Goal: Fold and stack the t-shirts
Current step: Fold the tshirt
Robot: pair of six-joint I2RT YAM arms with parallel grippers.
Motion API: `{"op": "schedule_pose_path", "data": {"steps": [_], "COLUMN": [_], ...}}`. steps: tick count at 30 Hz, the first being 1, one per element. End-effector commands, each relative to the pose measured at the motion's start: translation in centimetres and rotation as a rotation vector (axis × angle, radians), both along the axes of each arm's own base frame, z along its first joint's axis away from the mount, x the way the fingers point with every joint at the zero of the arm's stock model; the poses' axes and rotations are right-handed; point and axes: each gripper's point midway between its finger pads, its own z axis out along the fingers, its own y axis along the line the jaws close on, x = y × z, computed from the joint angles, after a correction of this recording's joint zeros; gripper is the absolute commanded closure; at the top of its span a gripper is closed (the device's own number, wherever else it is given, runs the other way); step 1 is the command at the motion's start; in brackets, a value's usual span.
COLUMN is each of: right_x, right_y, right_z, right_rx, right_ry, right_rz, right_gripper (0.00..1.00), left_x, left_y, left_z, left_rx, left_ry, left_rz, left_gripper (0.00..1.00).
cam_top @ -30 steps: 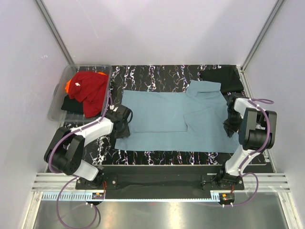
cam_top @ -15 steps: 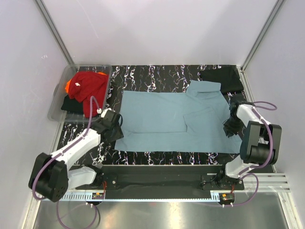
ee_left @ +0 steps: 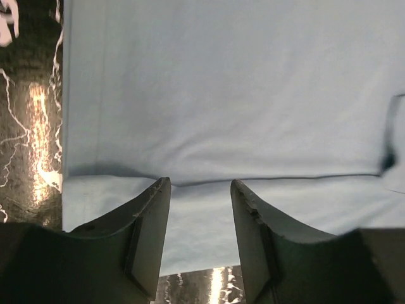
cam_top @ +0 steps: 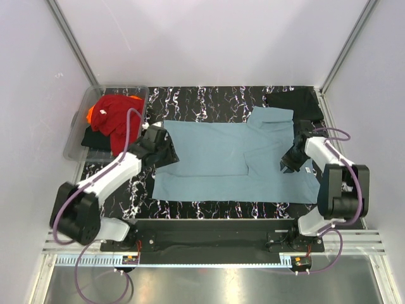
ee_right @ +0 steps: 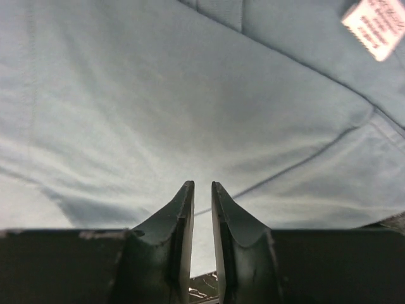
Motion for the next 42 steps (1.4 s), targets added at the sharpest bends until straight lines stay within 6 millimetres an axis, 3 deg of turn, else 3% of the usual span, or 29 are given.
{"op": "schedule_pose_path", "data": {"steps": [1,5,8,11,14,16,17,19,20,21,23,24,25,26,27,29,31,33,34,35,36,37,38,42], "right_x": [0.8,-1.0,-3.5,-5.3,-6.5,-6.8,-6.6,-5.4,-4.9,-4.1,-1.2,-0.1,2.0,3.2,4.4,7.9,10.5,12.7,14.0,15.0,16.3,17.0,17.8,21.3], "right_y": [0.2,-0.6,-1.2,-2.1,-1.6,-1.4,-1.2,-1.2,-1.2,-1.1,-0.6,-0.3,-0.2,-0.1,-0.2,-0.3,-1.1,-2.2,-3.1,-3.8,-4.2,-4.5,-4.6,-6.0], "right_z": [-1.4,-4.0,-4.5,-4.2,-3.8,-3.6,-3.0,-1.8,-1.0,-0.3,2.3,3.3,5.3,6.3,7.5,10.4,13.3,12.9,13.9,11.8,12.6,12.4,10.9,10.5], "right_rx": [0.01,-0.03,-0.07,-0.127,-0.102,-0.092,-0.08,-0.076,-0.072,-0.068,-0.041,-0.028,-0.03,-0.026,-0.023,-0.022,-0.073,-0.104,-0.104,-0.091,-0.087,-0.061,-0.044,-0.037], "right_ry": [0.028,0.135,0.215,0.244,0.243,0.233,0.211,0.163,0.143,0.118,0.024,-0.016,-0.099,-0.145,-0.201,-0.337,-0.423,-0.421,-0.435,-0.379,-0.401,-0.41,-0.388,-0.443], "right_rz": [-0.017,-0.032,-0.058,-0.088,-0.092,-0.084,-0.077,-0.051,-0.038,-0.024,0.041,0.069,0.109,0.126,0.143,0.196,0.228,0.226,0.223,0.212,0.212,0.234,0.24,0.272], "right_gripper": [0.77,0.79,0.8,0.79,0.78,0.78,0.78,0.77,0.77,0.76,0.73,0.72,0.69,0.59,0.55,0.53,0.53,0.53,0.53,0.55,0.55,0.55,0.55,0.54], "left_x": [0.1,-1.9,-3.8,-5.5,-6.8,-7.2,-6.9,-6.3,-4.9,-4.5,-3.3,-1.9,-1.4,-0.9,0.2,1.7,2.9,4.4,5.0,5.8,6.3,6.8,7.4,9.1], "left_y": [0.6,2.6,3.9,5.4,5.8,5.3,4.9,4.2,3.6,3.4,2.7,2.1,1.5,1.2,0.6,-0.3,-0.3,-0.3,0.0,-0.3,-0.2,-0.5,-0.8,-0.9], "left_z": [-2.6,-7.6,-9.6,-10.7,-10.9,-10.5,-9.4,-7.6,-5.0,-3.7,-0.7,2.0,3.4,4.3,6.6,8.5,9.1,9.6,9.7,9.8,9.9,9.2,9.7,9.1], "left_rx": [0.048,0.162,0.205,0.236,0.226,0.198,0.168,0.135,0.102,0.106,0.083,0.08,0.066,0.067,0.063,0.067,0.075,0.072,0.061,0.058,0.069,0.065,0.06,0.071], "left_ry": [0.069,0.226,0.284,0.302,0.308,0.3,0.261,0.214,0.136,0.103,0.028,-0.035,-0.063,-0.077,-0.132,-0.17,-0.176,-0.177,-0.174,-0.176,-0.181,-0.16,-0.171,-0.159], "left_rz": [0.017,0.069,0.096,0.142,0.167,0.152,0.14,0.099,0.085,0.051,0.007,-0.036,-0.065,-0.086,-0.126,-0.19,-0.203,-0.194,-0.191,-0.2,-0.217,-0.238,-0.25,-0.276], "left_gripper": [0.52,0.49,0.5,0.5,0.51,0.51,0.51,0.49,0.48,0.47,0.44,0.42,0.4,0.37,0.37,0.37,0.37,0.37,0.37,0.37,0.37,0.37,0.37,0.38]}}
